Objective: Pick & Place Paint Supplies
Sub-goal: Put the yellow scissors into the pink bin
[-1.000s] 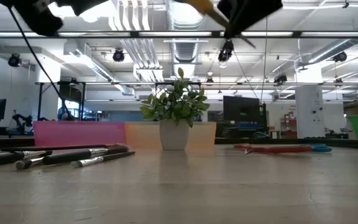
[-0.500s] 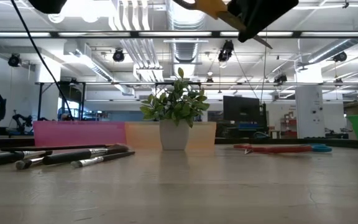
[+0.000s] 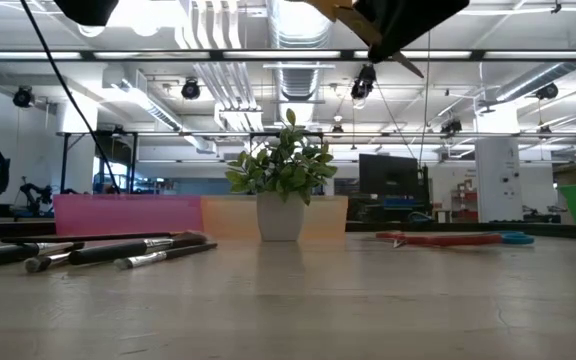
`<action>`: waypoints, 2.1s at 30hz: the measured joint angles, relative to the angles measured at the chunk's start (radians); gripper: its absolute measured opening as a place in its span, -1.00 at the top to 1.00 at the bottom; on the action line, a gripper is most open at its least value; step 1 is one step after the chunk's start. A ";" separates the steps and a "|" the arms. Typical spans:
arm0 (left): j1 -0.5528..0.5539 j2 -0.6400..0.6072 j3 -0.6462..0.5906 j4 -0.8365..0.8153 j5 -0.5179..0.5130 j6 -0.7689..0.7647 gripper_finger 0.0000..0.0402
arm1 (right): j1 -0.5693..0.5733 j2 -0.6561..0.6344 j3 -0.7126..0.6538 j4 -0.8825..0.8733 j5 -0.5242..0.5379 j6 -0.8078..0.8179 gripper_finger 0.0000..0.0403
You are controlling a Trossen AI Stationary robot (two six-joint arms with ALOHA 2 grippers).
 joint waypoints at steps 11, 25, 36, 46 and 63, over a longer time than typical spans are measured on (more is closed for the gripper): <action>0.000 0.001 0.000 -0.022 0.040 -0.110 0.51 | -0.015 0.028 0.018 0.019 -0.032 -0.027 0.81; 0.003 0.001 0.000 -0.014 0.054 -0.104 0.50 | -0.017 0.028 0.029 0.022 -0.053 -0.038 0.81; 0.015 0.001 0.000 -0.009 0.066 -0.127 0.50 | -0.017 0.028 0.029 0.045 -0.058 -0.046 0.81; 0.049 0.001 0.000 -0.010 0.120 -0.157 0.50 | -0.021 0.044 0.029 0.074 -0.063 -0.064 0.81; 0.064 0.002 0.000 -0.012 0.174 -0.204 0.51 | -0.049 0.067 0.030 0.101 -0.106 -0.088 0.81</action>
